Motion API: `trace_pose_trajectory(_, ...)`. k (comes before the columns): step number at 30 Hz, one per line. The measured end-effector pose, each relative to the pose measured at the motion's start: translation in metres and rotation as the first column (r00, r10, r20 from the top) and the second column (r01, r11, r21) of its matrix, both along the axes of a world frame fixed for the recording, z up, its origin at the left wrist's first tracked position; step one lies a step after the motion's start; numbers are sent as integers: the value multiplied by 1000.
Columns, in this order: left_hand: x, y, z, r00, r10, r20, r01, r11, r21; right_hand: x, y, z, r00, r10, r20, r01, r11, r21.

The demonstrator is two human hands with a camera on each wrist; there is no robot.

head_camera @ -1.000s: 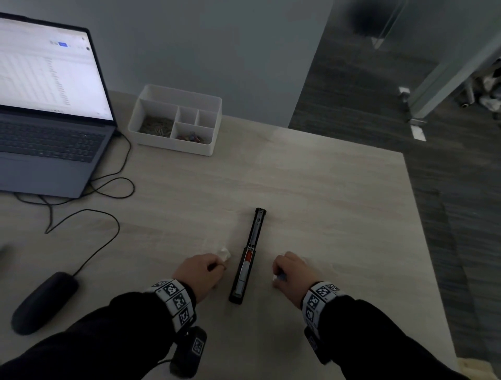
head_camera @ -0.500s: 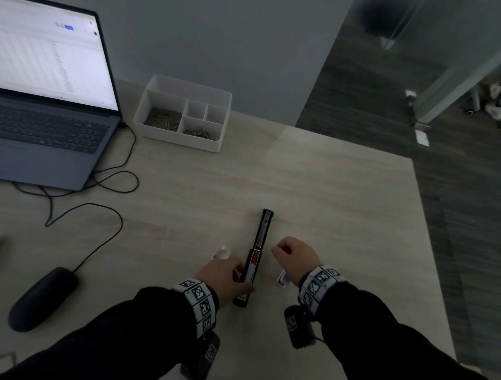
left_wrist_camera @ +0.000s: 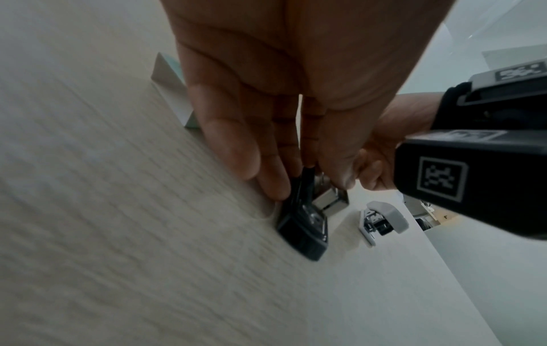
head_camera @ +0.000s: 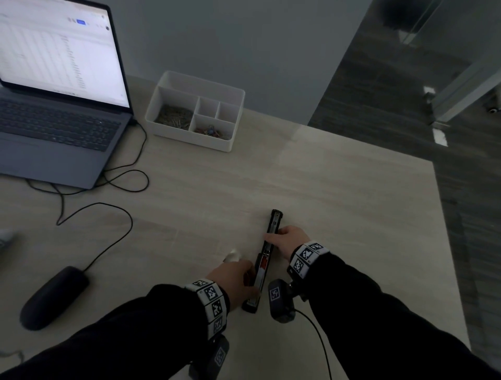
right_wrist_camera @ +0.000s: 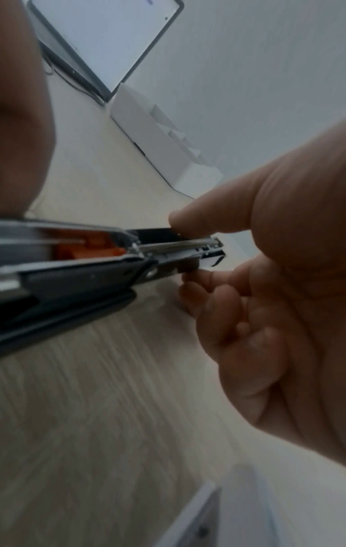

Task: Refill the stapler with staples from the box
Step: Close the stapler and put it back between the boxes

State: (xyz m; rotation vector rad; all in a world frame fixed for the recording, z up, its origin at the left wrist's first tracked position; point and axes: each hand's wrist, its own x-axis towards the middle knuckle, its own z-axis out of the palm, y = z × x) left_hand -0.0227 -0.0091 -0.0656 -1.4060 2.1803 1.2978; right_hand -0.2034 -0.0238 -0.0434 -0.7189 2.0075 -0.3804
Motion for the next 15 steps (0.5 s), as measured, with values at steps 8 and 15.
trace_pose_trajectory(8,-1,2,2,1000,12,-28,-12,1000,6,7,13,13,997,66,27,-60,979,-196)
trace_pose_trajectory(15,0,6,5,997,81,-14,-82,997,-17,9,66,23,828,506,-242,-559,707,-434)
